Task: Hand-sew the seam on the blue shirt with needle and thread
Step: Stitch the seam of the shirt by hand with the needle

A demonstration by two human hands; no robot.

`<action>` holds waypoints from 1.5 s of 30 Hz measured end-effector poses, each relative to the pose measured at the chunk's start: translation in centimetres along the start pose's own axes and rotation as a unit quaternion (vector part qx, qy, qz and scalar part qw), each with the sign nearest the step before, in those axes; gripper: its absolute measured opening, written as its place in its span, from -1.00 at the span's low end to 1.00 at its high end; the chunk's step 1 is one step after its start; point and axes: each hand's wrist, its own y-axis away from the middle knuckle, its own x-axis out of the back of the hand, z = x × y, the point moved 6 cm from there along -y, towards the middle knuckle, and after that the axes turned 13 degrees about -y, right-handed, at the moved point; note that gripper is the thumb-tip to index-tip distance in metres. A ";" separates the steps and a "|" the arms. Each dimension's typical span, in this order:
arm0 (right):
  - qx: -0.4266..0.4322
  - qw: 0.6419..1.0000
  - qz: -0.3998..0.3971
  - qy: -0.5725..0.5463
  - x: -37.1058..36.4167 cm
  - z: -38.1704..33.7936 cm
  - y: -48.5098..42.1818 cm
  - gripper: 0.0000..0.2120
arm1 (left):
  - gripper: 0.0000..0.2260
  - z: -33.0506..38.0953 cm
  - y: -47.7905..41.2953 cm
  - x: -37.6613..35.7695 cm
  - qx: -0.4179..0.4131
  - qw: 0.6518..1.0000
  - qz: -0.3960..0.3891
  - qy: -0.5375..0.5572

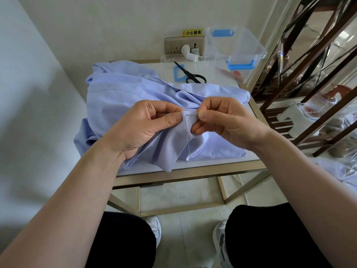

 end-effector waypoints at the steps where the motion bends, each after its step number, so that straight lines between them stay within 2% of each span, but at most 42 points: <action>1: 0.003 1.000 -0.002 0.000 -0.1 0.1 0.0 -0.98 | -0.89 0.0 0.0 0.0 0.001 1.000 0.002 0.003; 4: 0.008 1.000 -0.001 0.003 -0.2 0.1 0.0 -0.99 | -0.88 0.0 0.0 -0.1 0.002 1.000 0.001 0.007; 9: 0.002 0.998 0.003 0.055 -0.6 0.2 -0.1 -0.83 | -0.85 -0.3 0.1 -0.3 0.010 1.000 -0.015 -0.022; 18: -0.002 0.996 0.032 0.079 0.5 -0.2 -0.1 -0.94 | -0.88 -0.1 -0.2 0.1 0.000 0.999 0.015 -0.031; 23: 0.018 0.995 0.013 0.100 -0.5 0.1 0.0 -0.89 | -0.91 0.0 0.0 0.0 0.002 0.999 0.015 -0.049; 30: 0.053 0.985 0.049 0.159 -0.1 -0.4 -0.1 -0.86 | -0.94 0.1 0.0 0.0 0.003 0.996 0.024 -0.081; 34: 0.149 0.946 0.084 0.275 -0.1 -1.8 0.2 -0.87 | -0.86 0.1 -0.2 0.6 0.014 0.991 0.080 -0.110; 37: 0.212 0.904 0.071 0.365 -1.4 -2.0 0.5 -0.90 | -0.85 0.4 -0.1 0.2 0.009 0.986 0.074 -0.147; 40: 0.274 0.841 0.070 0.462 -2.2 -1.9 0.5 -0.98 | -0.91 0.5 -0.1 0.0 0.012 0.985 0.072 -0.159; 42: 0.312 0.791 0.075 0.521 -2.9 -1.9 0.8 -0.93 | -0.88 0.4 -0.2 0.1 0.014 0.980 0.079 -0.179; 43: 0.328 0.778 0.075 0.530 -3.3 -2.0 0.9 -0.91 | -0.86 0.3 -0.3 0.2 0.012 0.977 0.085 -0.193; 44: 0.340 0.778 0.071 0.524 -3.7 -2.1 1.1 -0.91 | -0.84 0.3 -0.4 0.2 0.010 0.974 0.094 -0.205; 45: 0.342 0.795 0.058 0.497 -4.1 -2.3 1.2 -0.92 | -0.82 0.2 -0.4 0.4 0.009 0.971 0.107 -0.213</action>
